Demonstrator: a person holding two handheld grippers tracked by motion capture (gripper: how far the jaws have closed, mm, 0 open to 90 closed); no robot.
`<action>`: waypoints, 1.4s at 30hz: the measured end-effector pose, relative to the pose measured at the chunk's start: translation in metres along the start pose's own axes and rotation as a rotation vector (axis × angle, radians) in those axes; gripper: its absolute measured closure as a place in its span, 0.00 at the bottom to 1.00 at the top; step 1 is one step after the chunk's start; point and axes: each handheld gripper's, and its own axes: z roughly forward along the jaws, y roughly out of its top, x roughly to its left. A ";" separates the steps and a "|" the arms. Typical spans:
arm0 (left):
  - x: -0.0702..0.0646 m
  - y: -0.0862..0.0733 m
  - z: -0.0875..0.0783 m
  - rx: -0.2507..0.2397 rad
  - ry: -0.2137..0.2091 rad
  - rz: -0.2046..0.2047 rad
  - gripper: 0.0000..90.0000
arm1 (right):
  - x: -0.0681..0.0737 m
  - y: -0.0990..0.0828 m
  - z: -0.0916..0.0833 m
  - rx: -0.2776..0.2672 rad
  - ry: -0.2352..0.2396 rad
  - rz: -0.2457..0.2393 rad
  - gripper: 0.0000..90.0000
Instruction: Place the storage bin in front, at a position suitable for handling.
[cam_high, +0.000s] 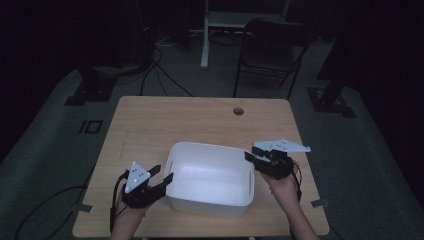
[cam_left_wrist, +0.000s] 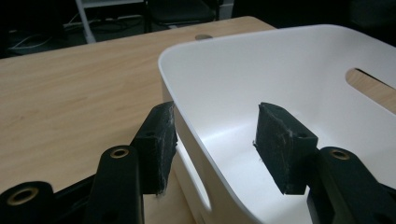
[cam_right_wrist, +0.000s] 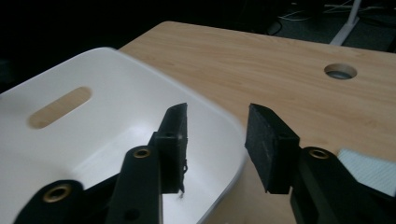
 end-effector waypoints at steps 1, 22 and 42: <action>0.003 0.002 0.002 -0.001 -0.003 0.004 0.53 | 0.004 -0.004 -0.004 0.002 0.001 -0.003 0.61; 0.036 0.031 0.069 0.052 -0.053 0.064 0.58 | 0.046 -0.059 -0.042 0.030 -0.018 0.071 0.57; 0.042 0.031 0.092 0.081 -0.065 0.063 0.90 | 0.046 -0.056 -0.038 0.044 -0.026 0.080 0.63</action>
